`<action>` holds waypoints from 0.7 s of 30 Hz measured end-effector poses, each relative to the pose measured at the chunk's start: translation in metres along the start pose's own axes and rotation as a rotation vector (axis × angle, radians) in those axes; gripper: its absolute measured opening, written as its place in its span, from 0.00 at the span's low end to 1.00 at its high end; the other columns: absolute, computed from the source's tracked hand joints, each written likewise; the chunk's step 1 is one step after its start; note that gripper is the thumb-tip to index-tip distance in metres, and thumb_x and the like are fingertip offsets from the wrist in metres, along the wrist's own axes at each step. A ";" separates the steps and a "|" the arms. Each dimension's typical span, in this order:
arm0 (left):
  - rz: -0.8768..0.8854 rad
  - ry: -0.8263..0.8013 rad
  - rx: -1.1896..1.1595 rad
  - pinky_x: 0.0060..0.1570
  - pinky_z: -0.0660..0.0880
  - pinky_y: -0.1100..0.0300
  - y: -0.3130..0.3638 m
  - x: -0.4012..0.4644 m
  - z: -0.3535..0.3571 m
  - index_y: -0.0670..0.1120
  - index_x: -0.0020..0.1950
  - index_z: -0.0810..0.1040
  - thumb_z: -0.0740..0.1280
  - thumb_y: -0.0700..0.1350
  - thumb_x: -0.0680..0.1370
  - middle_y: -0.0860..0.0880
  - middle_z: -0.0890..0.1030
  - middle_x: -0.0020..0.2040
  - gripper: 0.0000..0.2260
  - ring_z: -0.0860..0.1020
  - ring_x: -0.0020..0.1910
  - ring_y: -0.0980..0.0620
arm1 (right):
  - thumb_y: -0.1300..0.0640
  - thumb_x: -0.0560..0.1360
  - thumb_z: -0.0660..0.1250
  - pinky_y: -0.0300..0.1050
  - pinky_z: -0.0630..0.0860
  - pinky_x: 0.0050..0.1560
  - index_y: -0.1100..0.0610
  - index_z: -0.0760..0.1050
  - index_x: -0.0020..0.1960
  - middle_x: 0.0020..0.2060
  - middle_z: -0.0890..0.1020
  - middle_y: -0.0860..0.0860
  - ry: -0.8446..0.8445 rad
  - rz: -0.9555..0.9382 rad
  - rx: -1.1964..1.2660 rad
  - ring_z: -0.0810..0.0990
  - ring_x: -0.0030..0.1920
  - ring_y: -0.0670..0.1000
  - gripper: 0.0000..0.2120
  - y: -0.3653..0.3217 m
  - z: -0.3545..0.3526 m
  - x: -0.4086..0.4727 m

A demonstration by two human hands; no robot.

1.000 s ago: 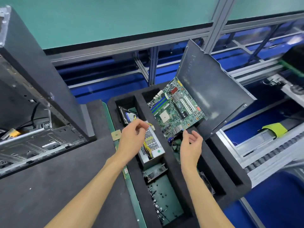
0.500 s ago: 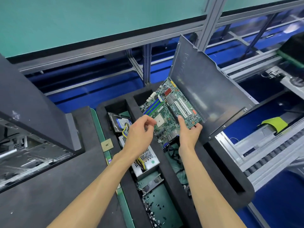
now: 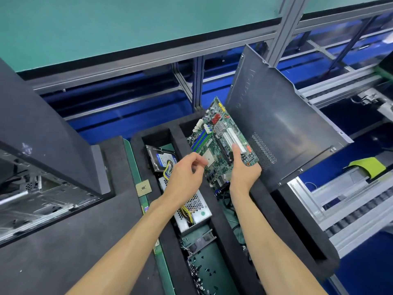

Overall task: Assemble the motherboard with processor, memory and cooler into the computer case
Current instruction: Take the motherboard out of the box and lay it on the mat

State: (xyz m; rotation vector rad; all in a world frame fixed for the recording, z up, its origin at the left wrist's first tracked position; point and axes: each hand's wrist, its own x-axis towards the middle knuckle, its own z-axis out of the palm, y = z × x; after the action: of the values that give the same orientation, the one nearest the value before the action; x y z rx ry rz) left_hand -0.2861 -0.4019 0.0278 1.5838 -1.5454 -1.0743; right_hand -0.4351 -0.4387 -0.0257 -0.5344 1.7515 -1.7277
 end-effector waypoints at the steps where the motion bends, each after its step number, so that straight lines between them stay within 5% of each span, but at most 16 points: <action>1: -0.001 -0.001 0.004 0.33 0.70 0.70 0.000 -0.001 -0.002 0.56 0.46 0.78 0.60 0.38 0.78 0.53 0.81 0.44 0.13 0.74 0.34 0.60 | 0.46 0.68 0.80 0.30 0.75 0.42 0.54 0.82 0.45 0.34 0.81 0.37 0.012 -0.034 0.008 0.78 0.36 0.34 0.14 0.000 0.002 -0.001; 5: -0.009 0.015 -0.018 0.34 0.71 0.71 0.002 -0.007 -0.011 0.55 0.46 0.78 0.60 0.38 0.78 0.54 0.82 0.44 0.13 0.77 0.38 0.58 | 0.46 0.68 0.80 0.32 0.76 0.43 0.58 0.86 0.45 0.36 0.84 0.36 0.000 -0.141 0.047 0.82 0.40 0.36 0.16 -0.008 0.011 -0.008; 9: 0.004 0.042 -0.040 0.36 0.73 0.70 0.004 -0.015 -0.017 0.55 0.46 0.78 0.60 0.38 0.79 0.52 0.82 0.44 0.13 0.79 0.40 0.59 | 0.44 0.68 0.79 0.35 0.71 0.37 0.47 0.73 0.34 0.26 0.72 0.36 -0.019 -0.225 0.043 0.71 0.32 0.37 0.16 -0.030 0.010 -0.013; 13: 0.032 0.068 -0.043 0.41 0.75 0.59 0.012 -0.021 -0.016 0.59 0.46 0.77 0.61 0.40 0.79 0.54 0.82 0.43 0.13 0.79 0.41 0.53 | 0.47 0.69 0.80 0.41 0.64 0.30 0.50 0.63 0.25 0.22 0.64 0.40 -0.004 -0.329 0.030 0.63 0.27 0.44 0.28 -0.062 0.000 -0.021; 16: 0.056 0.078 -0.048 0.40 0.74 0.59 0.021 -0.026 -0.021 0.59 0.47 0.77 0.60 0.41 0.80 0.53 0.81 0.44 0.12 0.78 0.42 0.52 | 0.47 0.70 0.79 0.42 0.68 0.32 0.50 0.66 0.28 0.24 0.68 0.40 0.031 -0.391 0.076 0.66 0.27 0.43 0.24 -0.090 -0.012 -0.026; 18: 0.076 0.095 -0.050 0.39 0.74 0.64 0.028 -0.030 -0.027 0.58 0.49 0.76 0.60 0.41 0.80 0.54 0.81 0.46 0.11 0.77 0.42 0.56 | 0.46 0.70 0.79 0.33 0.72 0.37 0.52 0.68 0.32 0.28 0.70 0.42 0.088 -0.367 0.134 0.68 0.27 0.36 0.22 -0.112 -0.018 -0.033; 21: 0.095 0.144 -0.061 0.39 0.71 0.73 0.038 -0.040 -0.037 0.54 0.52 0.76 0.60 0.38 0.79 0.55 0.79 0.49 0.12 0.76 0.42 0.61 | 0.45 0.69 0.80 0.21 0.65 0.31 0.49 0.59 0.35 0.34 0.61 0.44 0.195 -0.300 0.144 0.67 0.25 0.33 0.28 -0.142 -0.025 -0.043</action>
State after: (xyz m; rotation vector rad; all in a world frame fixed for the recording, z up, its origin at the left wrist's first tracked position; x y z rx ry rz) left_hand -0.2687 -0.3678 0.0820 1.4972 -1.4633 -0.9259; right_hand -0.4394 -0.4010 0.1196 -0.6063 1.7272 -2.1604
